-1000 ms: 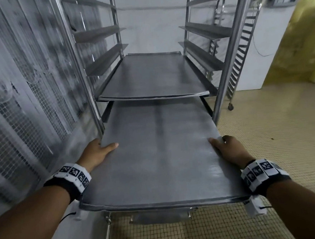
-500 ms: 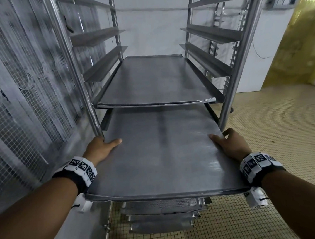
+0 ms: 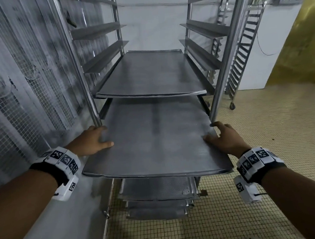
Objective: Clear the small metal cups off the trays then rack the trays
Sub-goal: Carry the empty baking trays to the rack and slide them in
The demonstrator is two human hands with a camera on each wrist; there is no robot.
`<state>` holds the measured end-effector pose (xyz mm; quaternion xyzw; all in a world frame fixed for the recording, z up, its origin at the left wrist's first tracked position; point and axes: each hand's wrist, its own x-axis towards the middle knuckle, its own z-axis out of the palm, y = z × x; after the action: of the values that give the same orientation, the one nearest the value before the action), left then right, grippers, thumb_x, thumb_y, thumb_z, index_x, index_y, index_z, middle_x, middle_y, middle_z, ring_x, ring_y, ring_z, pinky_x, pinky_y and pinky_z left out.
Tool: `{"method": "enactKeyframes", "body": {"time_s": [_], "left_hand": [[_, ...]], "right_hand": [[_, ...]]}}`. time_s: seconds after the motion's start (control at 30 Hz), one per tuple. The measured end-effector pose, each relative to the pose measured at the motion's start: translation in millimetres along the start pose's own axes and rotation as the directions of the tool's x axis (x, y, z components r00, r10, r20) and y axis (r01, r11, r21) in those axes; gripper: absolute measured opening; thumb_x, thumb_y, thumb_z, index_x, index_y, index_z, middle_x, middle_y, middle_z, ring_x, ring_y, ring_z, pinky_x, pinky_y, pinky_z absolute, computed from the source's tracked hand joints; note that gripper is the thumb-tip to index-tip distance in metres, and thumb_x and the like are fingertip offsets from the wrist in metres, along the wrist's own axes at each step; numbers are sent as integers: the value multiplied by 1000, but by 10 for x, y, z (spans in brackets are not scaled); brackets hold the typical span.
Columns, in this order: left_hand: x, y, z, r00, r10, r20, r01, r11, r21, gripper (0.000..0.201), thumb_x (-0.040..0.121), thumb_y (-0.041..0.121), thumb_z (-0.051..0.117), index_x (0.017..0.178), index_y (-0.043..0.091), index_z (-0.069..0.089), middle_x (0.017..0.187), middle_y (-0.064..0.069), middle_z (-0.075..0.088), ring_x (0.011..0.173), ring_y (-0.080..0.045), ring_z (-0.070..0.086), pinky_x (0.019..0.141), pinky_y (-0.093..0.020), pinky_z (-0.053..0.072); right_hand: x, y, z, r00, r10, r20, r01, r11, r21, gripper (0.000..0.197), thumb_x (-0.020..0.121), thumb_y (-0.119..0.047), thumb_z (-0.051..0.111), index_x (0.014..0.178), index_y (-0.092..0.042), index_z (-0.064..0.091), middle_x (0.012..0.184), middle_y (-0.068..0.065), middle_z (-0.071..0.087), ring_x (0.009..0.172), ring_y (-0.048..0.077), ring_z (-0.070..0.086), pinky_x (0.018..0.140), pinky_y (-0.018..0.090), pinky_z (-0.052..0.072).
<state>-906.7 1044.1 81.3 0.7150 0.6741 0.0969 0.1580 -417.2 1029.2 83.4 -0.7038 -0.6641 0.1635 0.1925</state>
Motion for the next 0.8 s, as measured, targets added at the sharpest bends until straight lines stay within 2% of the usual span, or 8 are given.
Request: {"method": "enactKeyframes", "body": {"time_s": [0.07, 0.13, 0.2, 0.3, 0.4, 0.57, 0.73, 0.8], "left_hand": [[-216, 264, -10, 998, 46, 46, -47, 998, 32, 94, 80, 70, 67, 152, 18, 40, 155, -12, 41, 143, -29, 40, 117, -39, 32], [-415, 497, 13, 989, 114, 99, -117, 993, 20, 114, 60, 96, 52, 143, 17, 52, 141, -3, 53, 134, -20, 47, 109, -30, 35], [-553, 647, 73, 982, 148, 118, -153, 988, 28, 127, 47, 107, 36, 137, 19, 57, 133, 4, 56, 127, -14, 49, 106, -29, 37], [-694, 807, 210, 976, 164, 143, -173, 984, 52, 116, 54, 105, 41, 137, 26, 58, 136, 7, 55, 129, -13, 51, 112, -35, 39], [-851, 944, 301, 963, 194, 188, -213, 973, 87, 120, 51, 105, 43, 141, 28, 56, 140, 7, 50, 131, -12, 48, 115, -33, 36], [-1074, 1087, 362, 958, 240, 158, -260, 957, 125, 118, 55, 101, 34, 146, 27, 53, 151, 0, 46, 139, -15, 43, 106, -19, 25], [-1140, 1091, 417, 971, 205, 126, -220, 968, 122, 113, 56, 102, 31, 145, 36, 52, 159, 1, 39, 147, -16, 34, 111, -26, 23], [-1108, 1103, 416, 977, 184, 109, -196, 973, 123, 100, 64, 96, 38, 144, 38, 53, 160, 1, 39, 147, -16, 34, 116, -30, 23]], "right_hand": [[-156, -114, -32, 994, -101, 37, 103, 993, -51, 73, 76, -78, 59, 132, -32, 55, 136, 2, 50, 119, 28, 56, 97, 41, 48], [-344, -283, -60, 968, -223, 117, 232, 970, -69, 72, 74, -86, 53, 119, -30, 64, 119, -8, 59, 108, 19, 60, 89, 38, 50], [-521, -423, -43, 928, -317, 197, 339, 936, -95, 70, 75, -88, 48, 107, -28, 69, 110, -11, 63, 102, 15, 60, 85, 36, 48], [-693, -514, 71, 887, -386, 253, 429, 892, -142, 83, 70, -94, 45, 122, -33, 65, 130, -9, 58, 122, 17, 52, 101, 42, 41], [-803, -523, 196, 880, -387, 275, 438, 885, -155, 94, 65, -96, 45, 140, -40, 51, 154, -3, 41, 143, 19, 34, 116, 50, 27], [-901, -472, 286, 845, -470, 254, 514, 845, -146, 80, 71, -89, 48, 137, -44, 52, 153, -5, 43, 142, 16, 37, 115, 49, 30], [-968, -447, 325, 831, -519, 200, 551, 818, -165, 62, 85, -77, 48, 134, -41, 58, 148, -10, 49, 140, 12, 38, 113, 47, 29], [-956, -490, 324, 834, -521, 180, 549, 815, -186, 55, 88, -71, 48, 131, -40, 61, 145, -15, 51, 138, 10, 40, 112, 48, 23]]}}
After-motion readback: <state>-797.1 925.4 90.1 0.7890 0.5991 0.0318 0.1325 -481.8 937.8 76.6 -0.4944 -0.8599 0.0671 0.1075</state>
